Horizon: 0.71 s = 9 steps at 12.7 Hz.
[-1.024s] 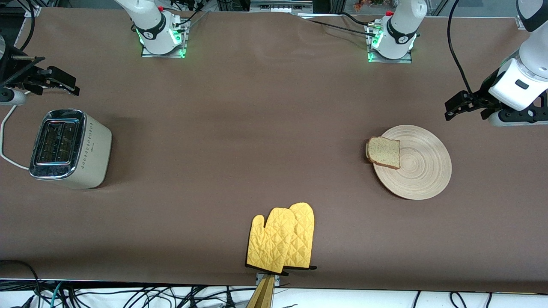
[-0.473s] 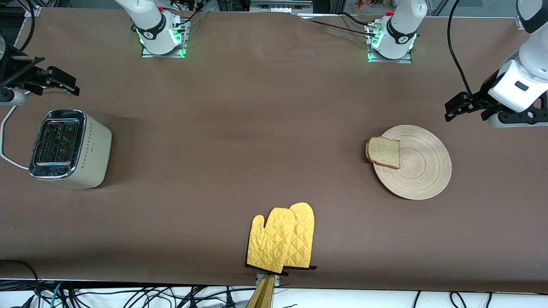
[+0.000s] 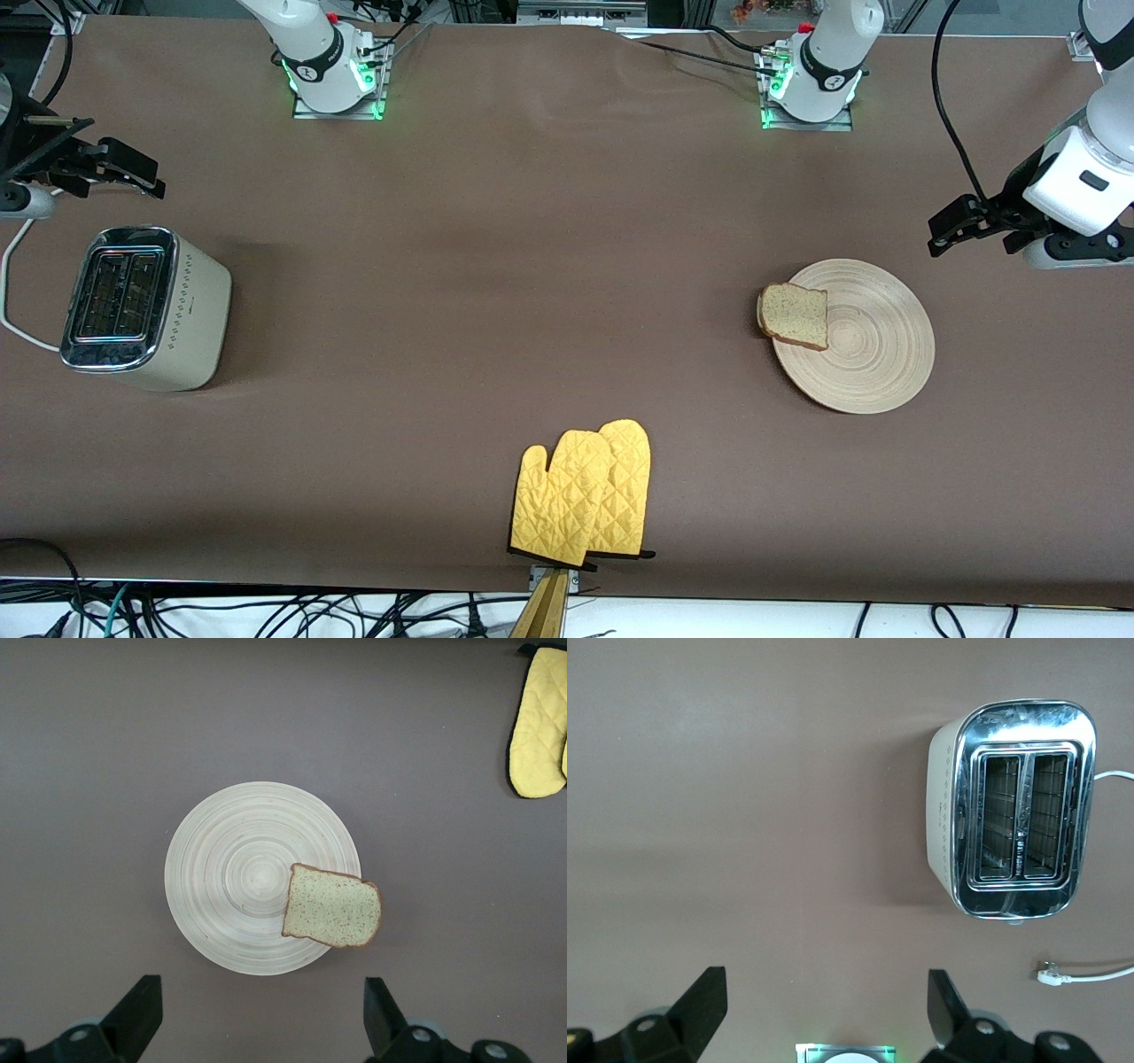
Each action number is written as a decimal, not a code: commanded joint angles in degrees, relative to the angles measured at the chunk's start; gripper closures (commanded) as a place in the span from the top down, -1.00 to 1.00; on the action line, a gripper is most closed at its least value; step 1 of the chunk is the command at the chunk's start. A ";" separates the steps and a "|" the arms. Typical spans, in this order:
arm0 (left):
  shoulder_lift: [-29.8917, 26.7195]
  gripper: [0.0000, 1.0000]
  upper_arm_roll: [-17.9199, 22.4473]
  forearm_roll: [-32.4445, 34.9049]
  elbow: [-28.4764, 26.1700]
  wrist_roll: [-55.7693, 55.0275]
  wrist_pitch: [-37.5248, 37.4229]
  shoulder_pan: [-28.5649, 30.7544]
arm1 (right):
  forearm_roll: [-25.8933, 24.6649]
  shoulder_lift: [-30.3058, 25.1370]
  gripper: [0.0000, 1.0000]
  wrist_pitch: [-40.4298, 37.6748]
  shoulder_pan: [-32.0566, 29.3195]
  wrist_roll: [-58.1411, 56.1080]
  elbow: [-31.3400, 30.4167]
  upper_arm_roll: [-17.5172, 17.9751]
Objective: Move plate and put bread in toaster
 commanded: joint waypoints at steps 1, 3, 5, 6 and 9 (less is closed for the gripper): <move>1.13 1.00 -0.57 1.38 2.26 -0.52 -0.65 -0.35 | -0.55 0.32 1.00 -0.87 -0.08 -0.11 1.23 0.31; 2.44 1.00 -0.57 1.38 4.18 0.10 -0.82 -0.61 | -0.55 0.32 1.00 -0.78 0.01 -0.11 1.23 0.39; 2.80 1.00 -0.57 1.47 4.89 0.19 -0.82 -0.08 | -0.55 0.32 1.00 -0.87 0.01 -0.11 1.23 0.40; 2.89 1.00 -0.48 1.47 4.89 0.19 -0.82 -0.08 | -0.55 0.32 1.00 -0.87 0.01 -0.11 1.23 0.40; 3.15 1.00 -0.57 1.47 4.98 0.10 -0.82 -0.34 | -0.55 0.32 1.00 -0.87 0.01 -0.28 1.23 0.40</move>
